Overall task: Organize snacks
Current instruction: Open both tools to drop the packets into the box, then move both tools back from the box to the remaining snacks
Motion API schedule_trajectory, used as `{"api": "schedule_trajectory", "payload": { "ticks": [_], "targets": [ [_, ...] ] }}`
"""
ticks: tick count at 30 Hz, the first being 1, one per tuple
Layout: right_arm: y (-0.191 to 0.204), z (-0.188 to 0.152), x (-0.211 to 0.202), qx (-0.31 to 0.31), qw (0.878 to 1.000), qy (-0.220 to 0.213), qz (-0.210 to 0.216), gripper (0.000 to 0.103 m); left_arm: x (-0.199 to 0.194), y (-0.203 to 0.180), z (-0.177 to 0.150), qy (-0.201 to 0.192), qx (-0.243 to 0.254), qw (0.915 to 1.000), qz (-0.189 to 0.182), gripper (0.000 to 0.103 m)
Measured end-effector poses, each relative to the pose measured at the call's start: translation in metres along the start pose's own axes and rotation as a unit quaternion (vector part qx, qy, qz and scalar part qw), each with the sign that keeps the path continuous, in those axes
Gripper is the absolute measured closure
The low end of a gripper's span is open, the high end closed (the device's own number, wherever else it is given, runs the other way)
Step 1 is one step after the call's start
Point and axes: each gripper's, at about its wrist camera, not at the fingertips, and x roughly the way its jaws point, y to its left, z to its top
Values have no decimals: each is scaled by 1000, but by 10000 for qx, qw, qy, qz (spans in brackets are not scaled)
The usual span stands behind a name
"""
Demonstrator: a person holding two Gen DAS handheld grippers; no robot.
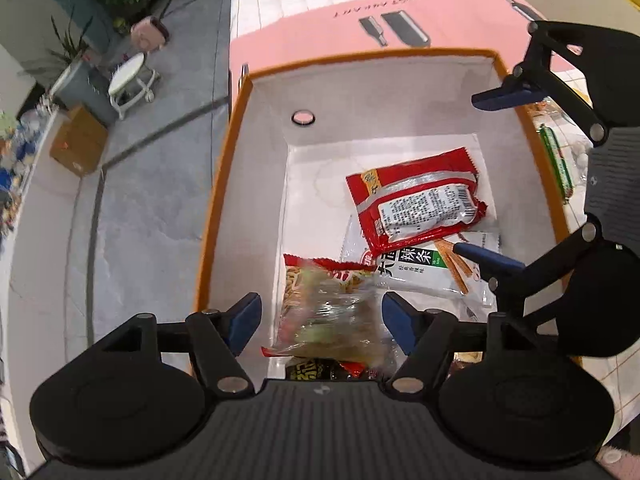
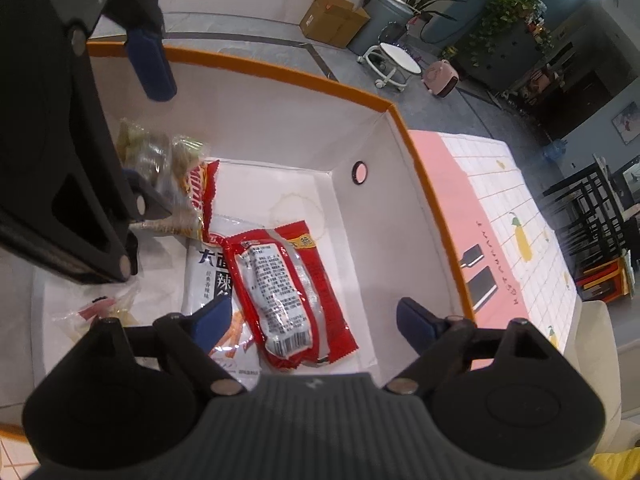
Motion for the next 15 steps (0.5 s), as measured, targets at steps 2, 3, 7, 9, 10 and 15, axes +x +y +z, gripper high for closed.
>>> {"api": "schedule_trajectory", "payload": {
  "ticks": [2,3,7,9,10,15],
  "targets": [
    [-2,-2,-7,25,10000,-60,-74,17,-7,-1,-2,-112,48,9999,82,22],
    [-3,-3,-11,64,9999,-112,-105,17,-11,-1,-2,-167,20,9998,121,22],
    [-13,-11,-34,460,9981,-387,-132,17,-28,3,-3,-389,-203,9990,114,22],
    [-20,-16,-47,774,9953,-570,-107,17,-37,3,-4,-530,-287,9981,107,22],
    [-24,-19,-53,928,9934,-663,-86,17,-43,2,-4,-616,-330,9975,116,22],
    [-36,-42,-88,1652,9799,-1108,-136,17,-74,-11,-6,-1109,-477,9926,143,22]
  ]
}}
